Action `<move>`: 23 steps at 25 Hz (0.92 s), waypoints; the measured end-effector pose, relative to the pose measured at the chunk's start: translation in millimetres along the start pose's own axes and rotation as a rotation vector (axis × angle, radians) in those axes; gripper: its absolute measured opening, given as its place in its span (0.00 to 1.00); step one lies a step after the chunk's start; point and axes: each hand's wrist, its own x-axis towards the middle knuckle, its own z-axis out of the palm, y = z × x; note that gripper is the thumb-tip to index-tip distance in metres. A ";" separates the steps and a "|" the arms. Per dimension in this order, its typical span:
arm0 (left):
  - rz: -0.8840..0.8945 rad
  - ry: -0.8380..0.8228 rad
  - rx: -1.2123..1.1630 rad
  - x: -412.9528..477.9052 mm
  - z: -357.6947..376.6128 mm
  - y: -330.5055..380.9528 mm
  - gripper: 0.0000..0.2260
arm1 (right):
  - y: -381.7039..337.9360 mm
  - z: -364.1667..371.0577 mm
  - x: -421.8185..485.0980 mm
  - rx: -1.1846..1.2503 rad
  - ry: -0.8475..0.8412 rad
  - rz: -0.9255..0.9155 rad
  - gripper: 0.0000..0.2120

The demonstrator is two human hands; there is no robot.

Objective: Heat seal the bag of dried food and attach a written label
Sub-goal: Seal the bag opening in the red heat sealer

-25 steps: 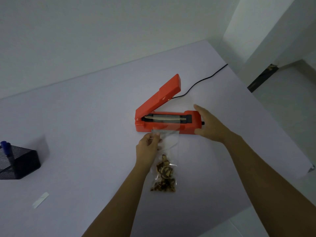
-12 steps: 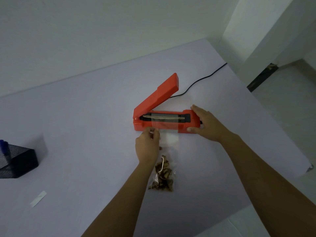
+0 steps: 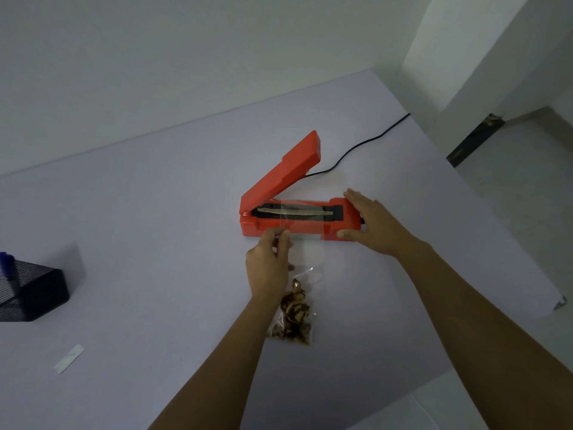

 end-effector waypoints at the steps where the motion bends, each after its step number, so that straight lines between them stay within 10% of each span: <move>1: -0.020 -0.020 -0.046 -1.1 -1.8 0.1 0.08 | 0.9 0.4 0.7 0.003 0.000 0.005 0.42; 7: -0.012 -0.095 -0.197 -13.5 -13.8 -1.6 0.05 | 4.8 12.3 -5.3 0.043 0.059 0.063 0.44; 12: -0.070 -0.054 -0.338 -21.9 -30.6 -14.2 0.06 | -32.5 48.1 -46.8 0.422 0.613 0.090 0.22; 16: -0.122 -0.018 -0.342 -29.5 -58.4 -30.8 0.07 | -93.3 87.8 -77.5 0.859 0.283 0.175 0.09; 23: -0.205 0.099 -0.327 -48.7 -120.5 -73.7 0.06 | -156.0 126.8 -70.7 0.862 0.090 0.083 0.09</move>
